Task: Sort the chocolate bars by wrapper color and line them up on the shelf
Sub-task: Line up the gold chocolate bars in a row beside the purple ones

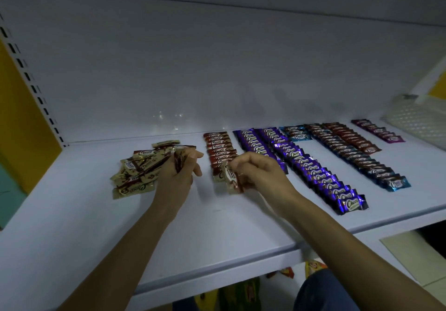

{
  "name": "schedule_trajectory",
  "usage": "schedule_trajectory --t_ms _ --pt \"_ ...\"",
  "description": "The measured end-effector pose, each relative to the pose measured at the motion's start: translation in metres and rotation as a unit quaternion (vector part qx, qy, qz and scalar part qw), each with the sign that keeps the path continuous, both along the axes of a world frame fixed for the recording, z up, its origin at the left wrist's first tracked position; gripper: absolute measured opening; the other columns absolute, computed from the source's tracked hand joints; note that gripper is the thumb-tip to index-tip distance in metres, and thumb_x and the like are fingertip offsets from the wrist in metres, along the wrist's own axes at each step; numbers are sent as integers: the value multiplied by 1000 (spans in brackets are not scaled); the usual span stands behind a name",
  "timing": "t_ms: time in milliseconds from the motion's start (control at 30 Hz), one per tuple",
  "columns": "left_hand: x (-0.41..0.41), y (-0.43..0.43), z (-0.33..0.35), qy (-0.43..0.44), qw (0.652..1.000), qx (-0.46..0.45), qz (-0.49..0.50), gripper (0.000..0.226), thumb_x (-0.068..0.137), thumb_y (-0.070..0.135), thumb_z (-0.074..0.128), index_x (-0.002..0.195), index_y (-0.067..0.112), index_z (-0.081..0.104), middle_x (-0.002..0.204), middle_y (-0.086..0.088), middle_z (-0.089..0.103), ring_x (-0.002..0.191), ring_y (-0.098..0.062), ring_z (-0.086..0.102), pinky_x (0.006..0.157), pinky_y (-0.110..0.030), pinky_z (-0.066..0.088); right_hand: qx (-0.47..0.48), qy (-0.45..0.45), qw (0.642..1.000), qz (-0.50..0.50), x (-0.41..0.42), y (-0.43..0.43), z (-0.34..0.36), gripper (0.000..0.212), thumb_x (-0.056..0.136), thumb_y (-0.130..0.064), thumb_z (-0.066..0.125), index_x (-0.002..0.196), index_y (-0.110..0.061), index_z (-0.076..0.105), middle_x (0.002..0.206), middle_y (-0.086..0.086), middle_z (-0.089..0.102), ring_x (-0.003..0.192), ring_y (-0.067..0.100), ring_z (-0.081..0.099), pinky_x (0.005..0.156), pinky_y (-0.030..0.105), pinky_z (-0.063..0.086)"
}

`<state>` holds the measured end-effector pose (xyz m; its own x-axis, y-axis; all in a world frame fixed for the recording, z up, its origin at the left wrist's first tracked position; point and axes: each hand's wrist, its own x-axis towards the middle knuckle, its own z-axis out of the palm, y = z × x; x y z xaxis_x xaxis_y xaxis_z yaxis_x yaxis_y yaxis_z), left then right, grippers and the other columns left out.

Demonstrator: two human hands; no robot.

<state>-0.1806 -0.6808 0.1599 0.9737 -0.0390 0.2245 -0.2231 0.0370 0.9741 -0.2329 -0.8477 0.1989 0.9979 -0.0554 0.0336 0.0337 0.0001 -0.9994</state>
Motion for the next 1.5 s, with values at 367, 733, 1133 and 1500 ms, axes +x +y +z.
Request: schedule_trajectory --t_ms 367,733,1133,1500 --pt "-13 -3 7 -57 992 99 -56 9 80 9 74 82 16 70 72 -3 64 65 0 55 63 -11 43 -95 -54 993 39 0 -3 -5 19 84 8 63 89 -10 67 73 14 64 60 6 57 56 14 45" --pt "-7 -3 0 -49 987 141 -54 11 91 12 60 84 11 68 61 -2 61 59 0 52 59 -7 40 -453 -100 886 -14 12 -22 -21 12 85 -15 68 89 -22 75 86 -7 68 81 7 59 79 29 44" --pt "-1 -3 1 -9 999 36 -36 12 100 15 44 98 12 56 89 3 65 66 1 58 54 -16 48 -609 -144 778 -54 31 -9 -22 13 86 -22 63 96 -26 71 101 -4 60 102 20 48 75 29 19" --pt "-7 2 14 10 999 -36 -39 20 94 10 56 77 17 63 44 15 45 39 0 35 40 -10 27 -122 -83 989 9 27 34 -5 10 86 -8 67 80 -16 71 89 31 64 72 22 53 68 34 44"
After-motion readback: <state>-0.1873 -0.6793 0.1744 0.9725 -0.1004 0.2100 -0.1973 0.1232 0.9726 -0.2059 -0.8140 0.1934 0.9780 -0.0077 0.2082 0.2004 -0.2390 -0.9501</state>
